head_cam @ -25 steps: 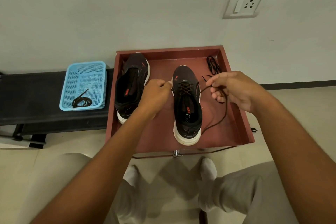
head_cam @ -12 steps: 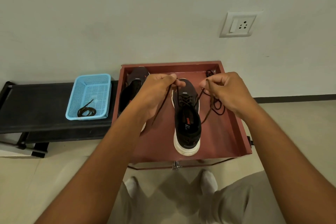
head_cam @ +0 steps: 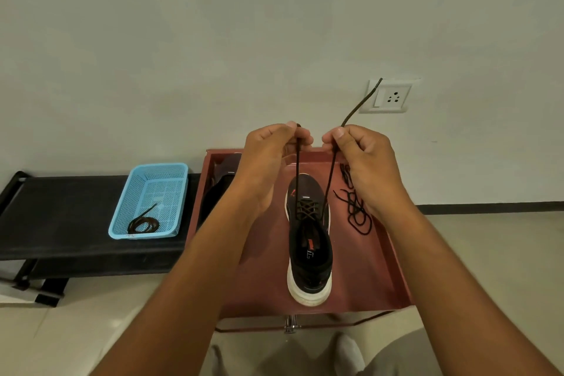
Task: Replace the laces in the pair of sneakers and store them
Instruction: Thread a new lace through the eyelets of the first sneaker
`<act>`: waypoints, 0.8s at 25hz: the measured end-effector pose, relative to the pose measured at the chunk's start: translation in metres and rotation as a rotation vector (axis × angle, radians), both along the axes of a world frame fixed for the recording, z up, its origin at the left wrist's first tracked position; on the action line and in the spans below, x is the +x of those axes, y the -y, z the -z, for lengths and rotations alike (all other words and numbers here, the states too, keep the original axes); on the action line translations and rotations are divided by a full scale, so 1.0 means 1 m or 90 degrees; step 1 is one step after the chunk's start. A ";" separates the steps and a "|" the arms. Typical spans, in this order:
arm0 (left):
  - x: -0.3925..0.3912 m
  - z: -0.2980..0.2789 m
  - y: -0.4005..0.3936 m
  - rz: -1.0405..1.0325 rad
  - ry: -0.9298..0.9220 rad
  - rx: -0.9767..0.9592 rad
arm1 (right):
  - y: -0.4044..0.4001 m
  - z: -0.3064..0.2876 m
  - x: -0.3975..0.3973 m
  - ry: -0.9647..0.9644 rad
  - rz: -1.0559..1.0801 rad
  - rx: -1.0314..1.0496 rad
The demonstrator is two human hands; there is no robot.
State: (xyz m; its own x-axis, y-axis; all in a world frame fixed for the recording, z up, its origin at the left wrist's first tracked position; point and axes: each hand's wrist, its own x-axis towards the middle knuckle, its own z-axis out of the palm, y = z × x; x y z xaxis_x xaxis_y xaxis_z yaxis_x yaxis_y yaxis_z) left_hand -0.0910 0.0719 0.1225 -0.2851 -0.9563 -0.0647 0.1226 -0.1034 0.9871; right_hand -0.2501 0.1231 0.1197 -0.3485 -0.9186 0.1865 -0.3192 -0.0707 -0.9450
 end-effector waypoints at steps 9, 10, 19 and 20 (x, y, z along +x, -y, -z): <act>-0.002 -0.005 0.009 -0.091 -0.004 -0.068 | 0.002 -0.013 0.006 0.168 -0.006 -0.074; 0.000 -0.002 0.011 -0.101 0.027 -0.087 | 0.002 -0.013 0.005 0.166 0.001 -0.073; 0.023 0.055 0.010 -0.013 0.518 -0.324 | -0.001 0.030 -0.017 0.023 -0.032 0.069; 0.023 0.063 0.008 0.012 0.562 -0.316 | -0.001 0.037 -0.018 0.012 -0.034 0.096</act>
